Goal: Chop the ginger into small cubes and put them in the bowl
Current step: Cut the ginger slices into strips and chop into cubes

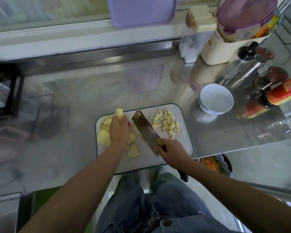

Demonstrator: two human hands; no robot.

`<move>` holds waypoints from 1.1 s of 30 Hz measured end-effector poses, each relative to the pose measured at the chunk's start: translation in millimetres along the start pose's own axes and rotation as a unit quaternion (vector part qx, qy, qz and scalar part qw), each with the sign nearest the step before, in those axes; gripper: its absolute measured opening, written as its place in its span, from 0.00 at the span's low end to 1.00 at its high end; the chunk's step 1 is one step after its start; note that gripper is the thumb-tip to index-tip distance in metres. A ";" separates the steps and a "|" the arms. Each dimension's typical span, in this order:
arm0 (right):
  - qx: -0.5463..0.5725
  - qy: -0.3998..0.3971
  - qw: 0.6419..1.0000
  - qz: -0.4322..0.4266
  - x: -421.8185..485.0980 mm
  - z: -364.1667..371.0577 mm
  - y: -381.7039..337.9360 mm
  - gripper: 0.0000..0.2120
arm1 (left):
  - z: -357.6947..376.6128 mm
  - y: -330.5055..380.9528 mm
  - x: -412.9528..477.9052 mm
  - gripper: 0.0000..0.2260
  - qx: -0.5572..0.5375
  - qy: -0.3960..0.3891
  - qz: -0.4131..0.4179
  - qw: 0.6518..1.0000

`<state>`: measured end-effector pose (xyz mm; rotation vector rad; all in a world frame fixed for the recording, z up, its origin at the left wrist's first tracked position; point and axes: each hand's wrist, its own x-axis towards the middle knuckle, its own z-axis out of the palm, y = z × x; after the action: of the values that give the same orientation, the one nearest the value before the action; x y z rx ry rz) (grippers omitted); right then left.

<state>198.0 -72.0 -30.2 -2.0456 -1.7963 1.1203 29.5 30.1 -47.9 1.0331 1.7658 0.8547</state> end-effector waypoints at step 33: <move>0.008 0.060 0.997 0.051 6.5 -8.1 19.4 0.14 | 8.5 -3.7 -27.7 0.13 0.307 -0.117 0.127 0.936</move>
<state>217.9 -68.2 -38.8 -2.1663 -1.6397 1.0111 43.4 4.7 -44.5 1.7220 1.7488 0.2932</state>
